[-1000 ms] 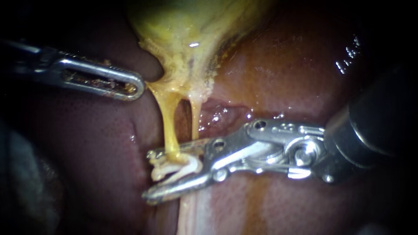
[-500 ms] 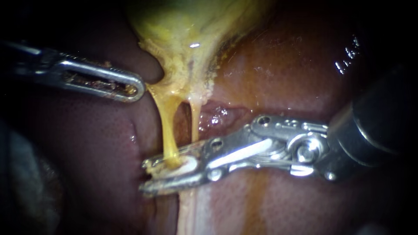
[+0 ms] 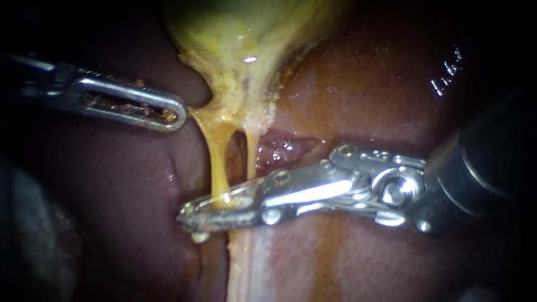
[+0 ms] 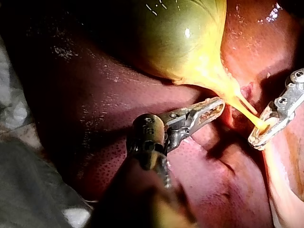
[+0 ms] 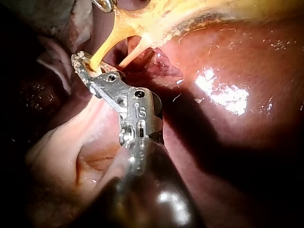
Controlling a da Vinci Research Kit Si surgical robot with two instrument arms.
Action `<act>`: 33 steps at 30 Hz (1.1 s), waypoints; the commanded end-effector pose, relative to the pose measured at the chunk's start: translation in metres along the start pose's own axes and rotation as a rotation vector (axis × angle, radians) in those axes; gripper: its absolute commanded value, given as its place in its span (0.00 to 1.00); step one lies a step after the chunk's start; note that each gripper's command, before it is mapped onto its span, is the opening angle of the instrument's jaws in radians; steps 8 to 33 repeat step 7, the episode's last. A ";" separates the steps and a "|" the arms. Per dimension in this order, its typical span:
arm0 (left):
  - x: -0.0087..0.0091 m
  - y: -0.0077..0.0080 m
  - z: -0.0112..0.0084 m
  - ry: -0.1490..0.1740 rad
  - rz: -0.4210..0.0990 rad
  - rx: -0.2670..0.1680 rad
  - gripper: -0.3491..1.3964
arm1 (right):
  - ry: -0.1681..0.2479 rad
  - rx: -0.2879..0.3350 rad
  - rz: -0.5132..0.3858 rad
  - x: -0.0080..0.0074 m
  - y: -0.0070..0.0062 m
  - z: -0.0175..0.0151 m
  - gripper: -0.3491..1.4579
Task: Clipping second clip left tube
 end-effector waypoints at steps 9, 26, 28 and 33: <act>0.0000 0.0000 0.0001 0.000 0.000 0.000 0.00 | 0.019 -0.023 -0.003 -0.0001 0.0002 0.0000 0.00; 0.0000 0.0000 0.0001 0.000 0.000 0.000 0.00 | 0.019 -0.023 -0.003 -0.0001 0.0002 0.0000 0.00; 0.0000 0.0000 0.0001 0.000 0.000 0.000 0.00 | 0.019 -0.023 -0.003 -0.0001 0.0002 0.0000 0.00; 0.0000 0.0000 0.0001 0.000 0.000 0.000 0.00 | 0.019 -0.023 -0.003 -0.0001 0.0002 0.0000 0.00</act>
